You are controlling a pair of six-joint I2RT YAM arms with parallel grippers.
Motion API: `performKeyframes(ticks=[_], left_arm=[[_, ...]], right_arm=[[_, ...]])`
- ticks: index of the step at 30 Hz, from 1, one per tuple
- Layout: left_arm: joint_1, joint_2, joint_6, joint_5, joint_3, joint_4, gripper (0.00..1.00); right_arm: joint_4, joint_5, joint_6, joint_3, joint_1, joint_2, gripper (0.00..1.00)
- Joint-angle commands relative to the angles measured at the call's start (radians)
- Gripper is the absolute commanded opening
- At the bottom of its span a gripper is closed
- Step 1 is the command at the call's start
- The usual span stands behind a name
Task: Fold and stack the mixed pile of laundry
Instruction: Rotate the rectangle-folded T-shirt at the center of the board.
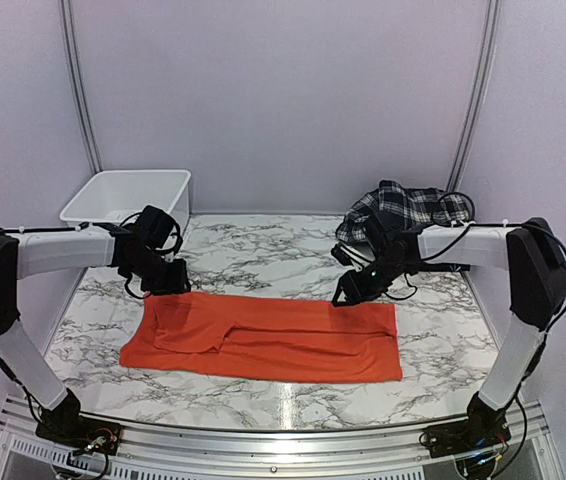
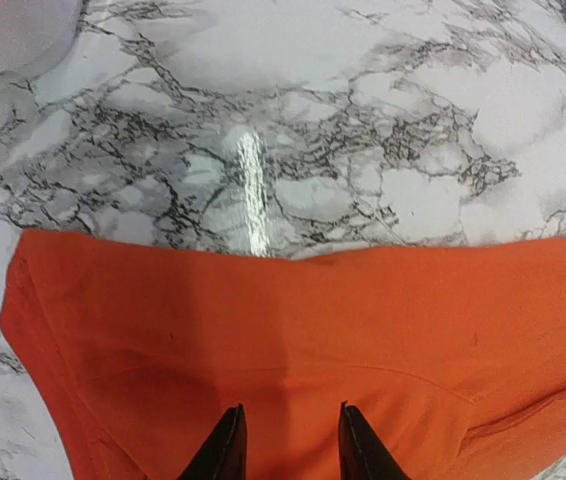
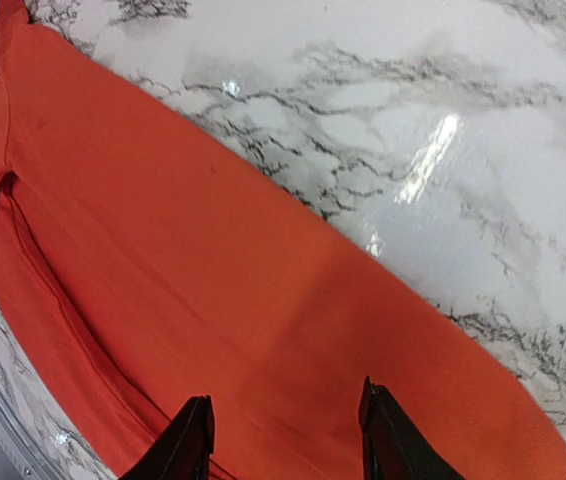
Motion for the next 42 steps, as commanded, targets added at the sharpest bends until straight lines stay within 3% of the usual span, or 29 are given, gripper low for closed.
performKeyframes(ticks=[1, 10, 17, 22, 26, 29, 33, 37, 42], left_arm=[[-0.039, -0.008, -0.052, -0.015, -0.069, -0.093, 0.33], [-0.061, 0.168, -0.082, -0.08, -0.034, -0.089, 0.32], [-0.061, 0.385, 0.0, -0.054, 0.173, -0.068, 0.32], [-0.061, 0.606, 0.103, -0.008, 0.546, -0.111, 0.33], [-0.057, 0.762, 0.157, 0.002, 0.929, -0.188, 0.37], [-0.059, 0.771, 0.152, 0.028, 1.044, -0.186, 0.38], [-0.072, 0.672, 0.152, -0.012, 0.987, -0.185, 0.38], [-0.099, 0.532, 0.15, -0.031, 0.799, -0.184, 0.38], [-0.124, 0.428, 0.074, -0.019, 0.573, -0.174, 0.37]], right_arm=[[-0.018, 0.01, -0.001, 0.073, -0.008, 0.064, 0.46], [-0.027, 0.039, 0.01, -0.078, -0.008, 0.067, 0.41], [-0.048, 0.049, 0.158, -0.322, -0.006, -0.137, 0.41], [-0.009, -0.068, 0.27, -0.434, 0.097, -0.307, 0.42], [0.057, -0.167, 0.325, -0.392, 0.207, -0.367, 0.43], [0.031, -0.129, 0.309, -0.319, 0.199, -0.389, 0.43], [-0.028, -0.074, 0.267, -0.228, 0.164, -0.381, 0.43], [-0.049, -0.048, 0.205, -0.212, 0.151, -0.347, 0.42], [-0.053, -0.031, 0.15, -0.211, 0.161, -0.25, 0.32]])
